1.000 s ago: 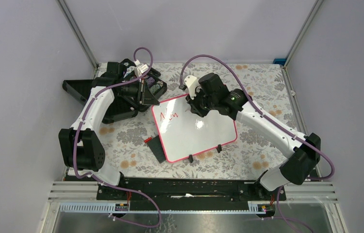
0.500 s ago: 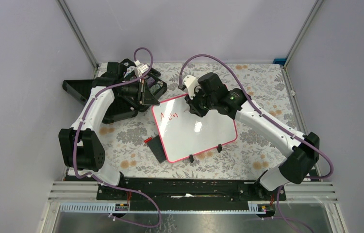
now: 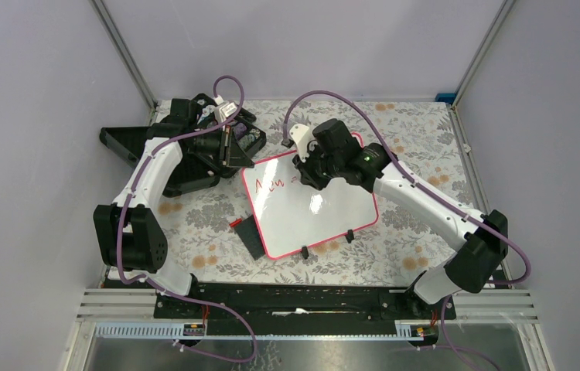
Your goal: Write a sentence on the whiteboard
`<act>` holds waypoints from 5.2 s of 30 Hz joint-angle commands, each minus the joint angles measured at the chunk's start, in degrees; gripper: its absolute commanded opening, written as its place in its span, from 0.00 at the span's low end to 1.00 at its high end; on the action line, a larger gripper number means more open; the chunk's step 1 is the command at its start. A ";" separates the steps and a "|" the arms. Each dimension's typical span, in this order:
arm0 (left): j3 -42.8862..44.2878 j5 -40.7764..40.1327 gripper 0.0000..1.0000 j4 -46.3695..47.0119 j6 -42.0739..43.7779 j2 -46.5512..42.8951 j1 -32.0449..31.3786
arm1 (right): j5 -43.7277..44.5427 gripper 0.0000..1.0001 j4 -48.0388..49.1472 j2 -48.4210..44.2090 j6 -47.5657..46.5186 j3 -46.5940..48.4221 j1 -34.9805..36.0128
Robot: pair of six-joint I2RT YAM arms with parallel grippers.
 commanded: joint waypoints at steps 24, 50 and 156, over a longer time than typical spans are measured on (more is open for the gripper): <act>-0.69 -1.89 0.00 0.29 0.72 -1.18 -1.42 | 2.23 0.00 -0.62 -2.72 -2.48 3.51 -2.99; -0.59 -1.94 0.00 0.30 0.85 -0.87 -1.42 | 0.64 0.00 -0.14 -1.60 -1.82 1.51 -3.10; -0.15 -2.65 0.00 0.29 0.85 -0.21 -2.03 | -7.80 0.00 -0.89 -2.98 -0.64 0.86 -10.22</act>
